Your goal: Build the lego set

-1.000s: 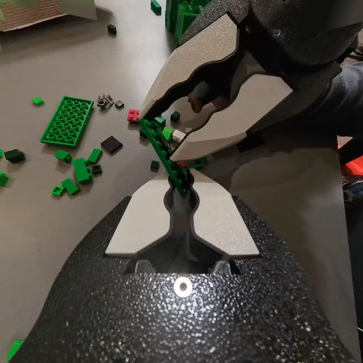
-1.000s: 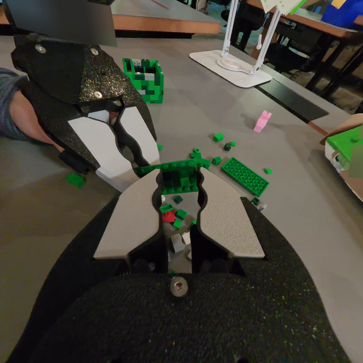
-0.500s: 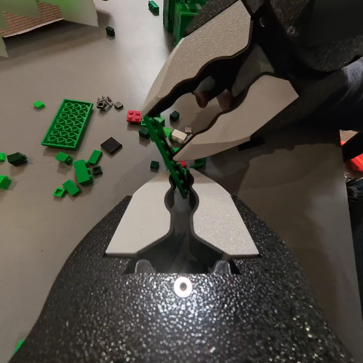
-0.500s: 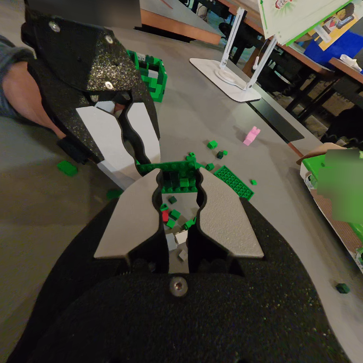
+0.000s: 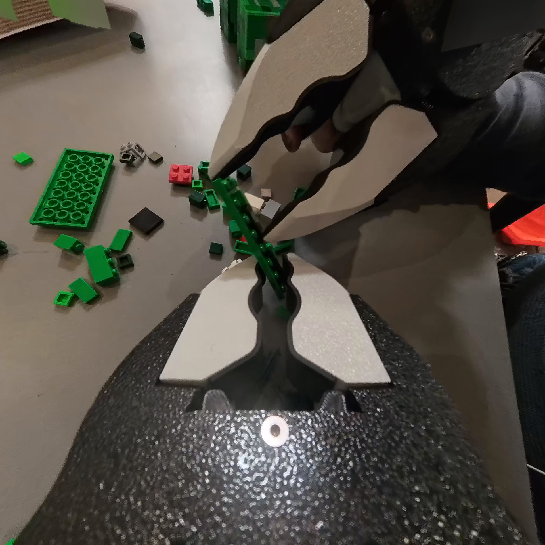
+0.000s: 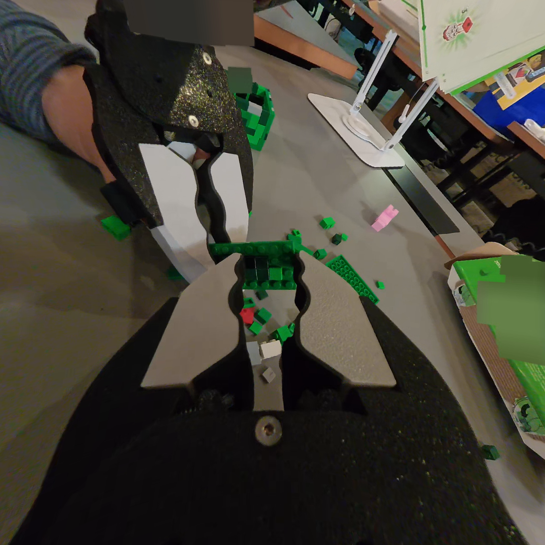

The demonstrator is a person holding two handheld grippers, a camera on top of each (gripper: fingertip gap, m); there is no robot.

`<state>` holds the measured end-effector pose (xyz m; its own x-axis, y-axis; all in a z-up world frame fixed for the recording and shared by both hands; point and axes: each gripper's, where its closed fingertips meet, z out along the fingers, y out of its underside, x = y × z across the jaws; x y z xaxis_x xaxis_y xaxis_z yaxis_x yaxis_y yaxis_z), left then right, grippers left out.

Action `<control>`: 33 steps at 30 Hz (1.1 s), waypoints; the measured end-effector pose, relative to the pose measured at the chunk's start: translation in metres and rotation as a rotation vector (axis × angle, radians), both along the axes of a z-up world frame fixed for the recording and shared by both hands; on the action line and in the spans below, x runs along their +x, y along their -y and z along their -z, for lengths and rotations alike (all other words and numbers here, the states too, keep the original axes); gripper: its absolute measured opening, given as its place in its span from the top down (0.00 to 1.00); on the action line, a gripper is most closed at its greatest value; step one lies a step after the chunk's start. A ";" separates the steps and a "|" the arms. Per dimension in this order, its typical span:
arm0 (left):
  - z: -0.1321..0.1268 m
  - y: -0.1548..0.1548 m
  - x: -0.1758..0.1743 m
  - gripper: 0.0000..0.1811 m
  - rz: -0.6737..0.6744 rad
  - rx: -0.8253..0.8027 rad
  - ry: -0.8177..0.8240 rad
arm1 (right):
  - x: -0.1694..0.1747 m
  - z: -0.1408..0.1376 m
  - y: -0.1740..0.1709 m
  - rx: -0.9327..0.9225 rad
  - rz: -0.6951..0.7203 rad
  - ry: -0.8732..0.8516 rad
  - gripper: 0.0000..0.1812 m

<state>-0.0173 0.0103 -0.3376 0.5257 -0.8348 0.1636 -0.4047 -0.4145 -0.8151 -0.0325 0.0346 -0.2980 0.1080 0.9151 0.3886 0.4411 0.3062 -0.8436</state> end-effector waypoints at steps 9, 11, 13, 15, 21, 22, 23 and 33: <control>-0.003 0.003 0.003 0.94 0.023 -0.025 0.043 | 0.001 -0.002 0.002 -0.106 -0.030 -0.041 0.83; -0.002 0.004 0.003 0.94 0.026 -0.026 0.031 | 0.002 -0.001 0.002 -0.121 -0.036 -0.039 0.83; 0.007 -0.002 -0.006 0.97 0.002 0.006 -0.064 | 0.004 -0.012 0.005 -0.172 -0.065 -0.110 0.98; -0.001 0.002 0.000 0.97 0.023 0.006 0.005 | 0.006 -0.018 0.007 -0.241 -0.086 -0.144 0.97; -0.009 -0.005 -0.003 0.97 -0.050 -0.036 0.106 | 0.006 -0.012 0.001 -0.167 -0.051 -0.102 0.87; -0.011 -0.005 -0.003 0.97 -0.048 -0.052 0.126 | 0.004 -0.007 0.001 -0.158 -0.044 -0.075 0.82; -0.011 -0.004 -0.003 0.97 -0.048 -0.071 0.142 | 0.002 -0.003 0.002 -0.147 -0.039 -0.056 0.79; -0.011 -0.002 -0.001 0.97 -0.043 -0.100 0.164 | -0.003 -0.003 -0.002 -0.264 -0.003 -0.122 0.80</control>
